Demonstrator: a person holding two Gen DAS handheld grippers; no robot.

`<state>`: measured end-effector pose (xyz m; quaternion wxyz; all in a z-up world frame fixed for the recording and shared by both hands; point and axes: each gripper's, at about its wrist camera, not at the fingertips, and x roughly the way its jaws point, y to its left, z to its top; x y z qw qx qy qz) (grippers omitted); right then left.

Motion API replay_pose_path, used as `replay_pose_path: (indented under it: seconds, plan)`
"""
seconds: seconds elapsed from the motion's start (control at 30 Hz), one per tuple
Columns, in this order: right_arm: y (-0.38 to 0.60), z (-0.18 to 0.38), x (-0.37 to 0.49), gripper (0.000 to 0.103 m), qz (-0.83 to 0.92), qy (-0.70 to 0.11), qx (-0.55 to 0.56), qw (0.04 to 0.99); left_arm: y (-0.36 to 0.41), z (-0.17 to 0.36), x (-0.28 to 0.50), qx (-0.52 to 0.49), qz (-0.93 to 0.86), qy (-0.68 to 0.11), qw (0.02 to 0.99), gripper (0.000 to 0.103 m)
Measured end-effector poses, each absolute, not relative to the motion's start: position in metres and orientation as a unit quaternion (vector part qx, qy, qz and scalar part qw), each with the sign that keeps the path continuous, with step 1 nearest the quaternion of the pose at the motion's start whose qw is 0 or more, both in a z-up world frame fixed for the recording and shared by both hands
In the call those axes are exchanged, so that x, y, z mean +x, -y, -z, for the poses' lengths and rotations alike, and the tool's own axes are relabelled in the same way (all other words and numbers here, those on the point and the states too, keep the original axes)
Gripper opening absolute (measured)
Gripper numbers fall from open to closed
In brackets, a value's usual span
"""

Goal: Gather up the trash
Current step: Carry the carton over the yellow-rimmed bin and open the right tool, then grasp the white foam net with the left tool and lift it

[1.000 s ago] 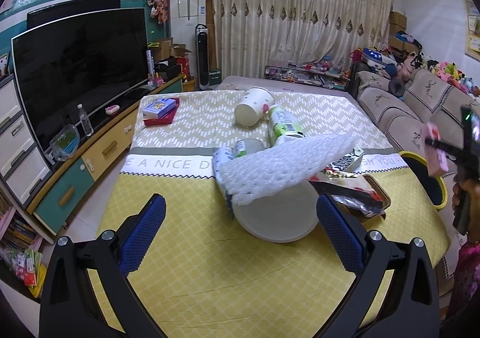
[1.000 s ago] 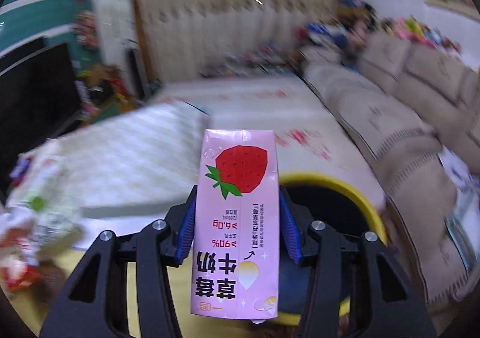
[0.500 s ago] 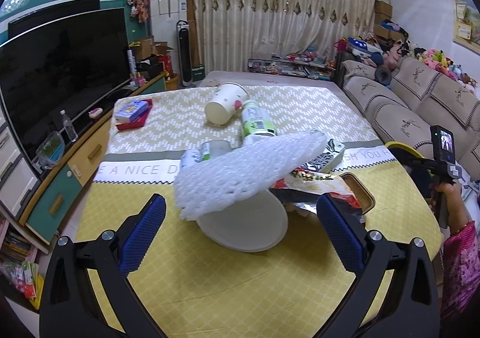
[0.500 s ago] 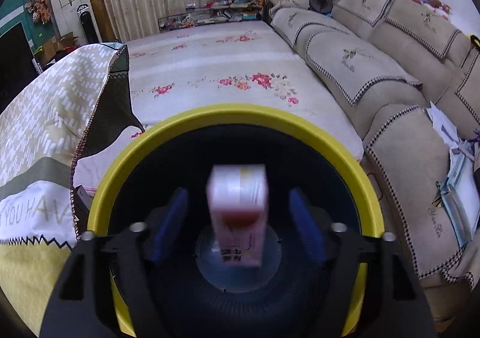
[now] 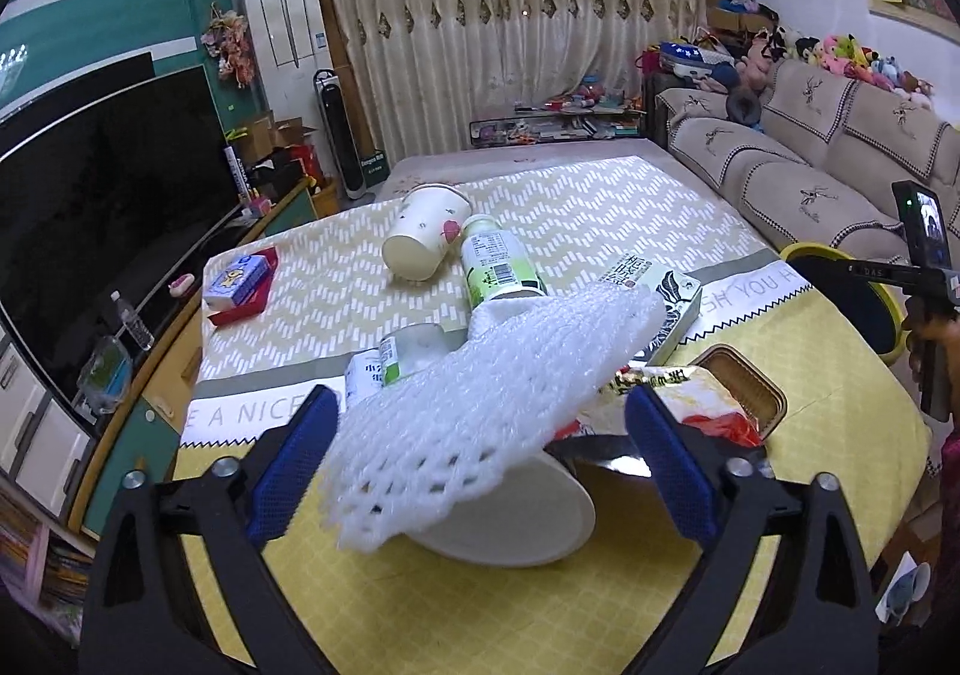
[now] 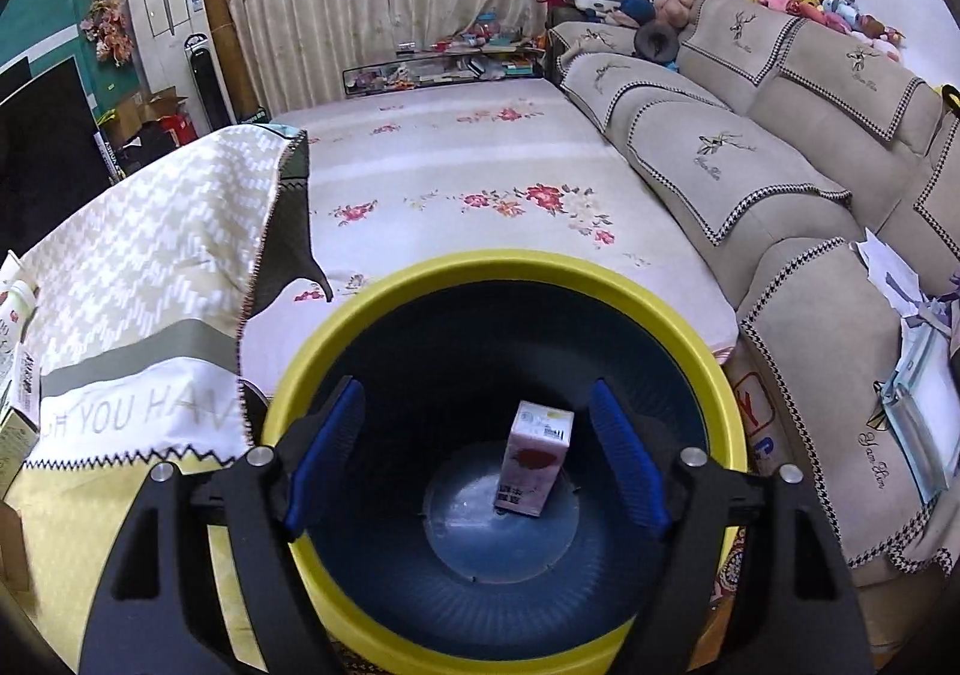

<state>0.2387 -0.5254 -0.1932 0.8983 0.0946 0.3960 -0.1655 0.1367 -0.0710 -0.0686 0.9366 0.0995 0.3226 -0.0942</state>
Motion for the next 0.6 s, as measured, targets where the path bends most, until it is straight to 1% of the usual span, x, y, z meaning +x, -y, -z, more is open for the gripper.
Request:
replay_pose_path:
  seconds: [0.1, 0.17, 0.2, 0.27, 0.3, 0.37, 0.4, 0.43, 0.47, 0.6]
  plan:
    - [0.522, 0.192, 0.24, 0.074, 0.159, -0.397, 0.094, 0.899, 0.072, 0.07, 0.142, 0.097, 0.098, -0.324, 0.936, 0.08]
    - [0.52, 0.193, 0.24, 0.074, 0.156, -0.398, 0.096, 0.899, 0.074, 0.07, 0.144, 0.102, 0.099, -0.324, 0.935, 0.071]
    - [0.518, 0.192, 0.241, 0.074, 0.154, -0.398, 0.097, 0.899, 0.076, 0.07, 0.145, 0.104, 0.101, -0.323, 0.935, 0.069]
    - [0.516, 0.193, 0.242, 0.074, 0.152, -0.398, 0.099, 0.899, 0.079, 0.07, 0.144, 0.108, 0.109, -0.319, 0.935, 0.055]
    - [0.516, 0.193, 0.242, 0.074, 0.151, -0.398, 0.1, 0.899, 0.08, 0.07, 0.144, 0.109, 0.113, -0.317, 0.935, 0.052]
    - [0.516, 0.193, 0.242, 0.074, 0.15, -0.398, 0.101, 0.899, 0.082, 0.069, 0.144, 0.107, 0.119, -0.312, 0.936, 0.031]
    - [0.516, 0.193, 0.242, 0.074, 0.15, -0.397, 0.102, 0.9, 0.082, 0.068, 0.143, 0.106, 0.119, -0.31, 0.937, 0.027]
    - [0.516, 0.193, 0.241, 0.074, 0.149, -0.397, 0.103, 0.9, 0.082, 0.067, 0.143, 0.105, 0.121, -0.307, 0.938, 0.017]
    - [0.516, 0.192, 0.24, 0.074, 0.149, -0.396, 0.104, 0.9, 0.083, 0.065, 0.142, 0.105, 0.123, -0.302, 0.939, 0.014]
    - [0.517, 0.189, 0.234, 0.074, 0.148, -0.39, 0.111, 0.902, 0.088, 0.052, 0.137, 0.11, 0.129, -0.283, 0.944, 0.013]
